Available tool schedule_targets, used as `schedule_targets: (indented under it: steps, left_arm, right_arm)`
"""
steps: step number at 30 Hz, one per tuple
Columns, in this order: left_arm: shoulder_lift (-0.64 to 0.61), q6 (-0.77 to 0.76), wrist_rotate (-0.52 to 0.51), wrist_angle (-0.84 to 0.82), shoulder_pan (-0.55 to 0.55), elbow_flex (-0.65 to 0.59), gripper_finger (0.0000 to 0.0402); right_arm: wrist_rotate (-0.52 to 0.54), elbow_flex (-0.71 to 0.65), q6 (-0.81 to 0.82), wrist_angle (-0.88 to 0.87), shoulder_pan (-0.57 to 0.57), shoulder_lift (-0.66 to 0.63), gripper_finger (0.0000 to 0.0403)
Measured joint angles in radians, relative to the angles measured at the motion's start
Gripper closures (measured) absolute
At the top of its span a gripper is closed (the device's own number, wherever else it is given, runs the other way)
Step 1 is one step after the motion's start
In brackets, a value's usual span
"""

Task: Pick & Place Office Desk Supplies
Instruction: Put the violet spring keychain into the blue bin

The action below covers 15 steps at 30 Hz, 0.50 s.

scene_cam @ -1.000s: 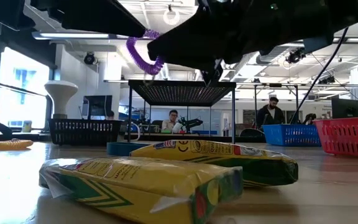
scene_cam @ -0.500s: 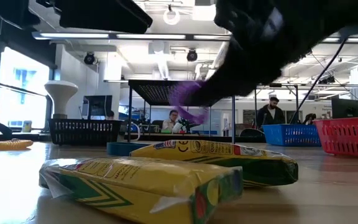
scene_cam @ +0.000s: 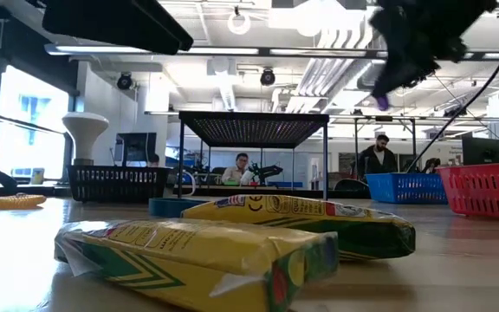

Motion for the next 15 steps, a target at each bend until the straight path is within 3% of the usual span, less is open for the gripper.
schedule_targets:
  steps: [3, 6, 12, 15]
  left_arm:
    - [-0.028, -0.028, 0.067, -0.082, 0.042, 0.000, 0.0247]
    - [-0.055, -0.062, 0.144, -0.134, 0.101, 0.002, 0.0247]
    - [-0.078, -0.100, 0.420, -0.225, 0.237, 0.000, 0.0247]
    - [-0.077, -0.102, 0.495, -0.259, 0.284, 0.000, 0.0247]
  right_arm:
    - [0.002, -0.036, 0.177, -0.168, -0.050, -0.011, 0.0399]
    - [-0.013, -0.080, 0.227, -0.202, -0.126, -0.010, 0.0399]
    - [-0.003, -0.134, 0.106, -0.193, -0.357, -0.010, 0.0399]
    - [0.026, -0.134, -0.024, -0.156, -0.498, -0.010, 0.0399]
